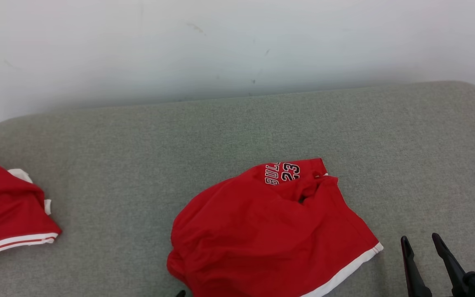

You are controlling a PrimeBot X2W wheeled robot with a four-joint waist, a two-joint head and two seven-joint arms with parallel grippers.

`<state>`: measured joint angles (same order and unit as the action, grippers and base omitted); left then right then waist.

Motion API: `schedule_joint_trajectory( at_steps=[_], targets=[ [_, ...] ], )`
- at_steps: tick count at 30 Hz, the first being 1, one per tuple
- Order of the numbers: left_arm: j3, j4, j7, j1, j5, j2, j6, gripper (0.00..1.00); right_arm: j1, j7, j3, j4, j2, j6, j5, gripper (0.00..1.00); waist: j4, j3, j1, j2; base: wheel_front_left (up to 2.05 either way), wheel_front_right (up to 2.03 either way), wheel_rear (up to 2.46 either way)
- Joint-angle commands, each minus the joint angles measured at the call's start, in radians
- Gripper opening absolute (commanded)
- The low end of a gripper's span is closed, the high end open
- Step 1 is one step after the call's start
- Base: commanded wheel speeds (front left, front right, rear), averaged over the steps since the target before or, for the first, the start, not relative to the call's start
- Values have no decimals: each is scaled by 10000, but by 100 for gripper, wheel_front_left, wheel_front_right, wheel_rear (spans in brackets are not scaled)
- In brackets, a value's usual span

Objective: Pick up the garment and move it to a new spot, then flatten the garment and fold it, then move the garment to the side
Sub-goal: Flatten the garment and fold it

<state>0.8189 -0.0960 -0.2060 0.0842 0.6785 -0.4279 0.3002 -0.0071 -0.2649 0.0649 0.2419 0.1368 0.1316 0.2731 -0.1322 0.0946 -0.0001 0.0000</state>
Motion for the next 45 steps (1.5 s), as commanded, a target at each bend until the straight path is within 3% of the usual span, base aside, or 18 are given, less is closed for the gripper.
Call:
schedule_joint_trajectory(
  at_steps=[1, 18, 19, 20, 21, 28, 37, 45],
  targets=[
    [17, -23, 48, -171, 78, -88, 59, 100, 3, 12, 12, -4, 83, -21, -16, 100, -40, 50, 1, 0, 0, 0, 0],
    [318, -269, -159, 472, 82, 303, -830, 100, -253, 12, -56, -24, 48, -19, -69, 100, -222, 442, 1, 0, 0, 0, 0],
    [337, -255, -132, 483, 131, 304, -894, 44, -242, 12, -69, -24, 37, -19, -80, 100, -217, 445, 1, 0, 0, 0, 0],
    [332, -224, -108, 479, 218, 320, -952, 18, -224, 12, -86, -24, 25, -19, -91, 100, -207, 446, 1, 0, 0, 0, 0],
    [341, -176, -83, 471, 251, 316, -1012, 0, -203, 12, -99, -17, 18, -21, -109, 100, -189, 447, 1, 0, 0, 0, 0],
    [354, 343, 386, 202, 761, 186, -1114, 0, -94, 12, -160, 9, -32, -19, -153, 100, 42, 416, 1, 0, 0, 0, 0],
    [-91, 1720, 1624, -410, 2026, -285, -722, 0, -87, 12, -135, -2, -110, -19, -155, 100, 299, 436, 1, 0, 0, 0, 0],
    [-210, 690, 1887, 325, 1844, -366, -706, 0, -317, 10, 75, 72, -157, -19, -113, 100, 191, 552, 1, 0, 0, 0, 0]
  ],
)
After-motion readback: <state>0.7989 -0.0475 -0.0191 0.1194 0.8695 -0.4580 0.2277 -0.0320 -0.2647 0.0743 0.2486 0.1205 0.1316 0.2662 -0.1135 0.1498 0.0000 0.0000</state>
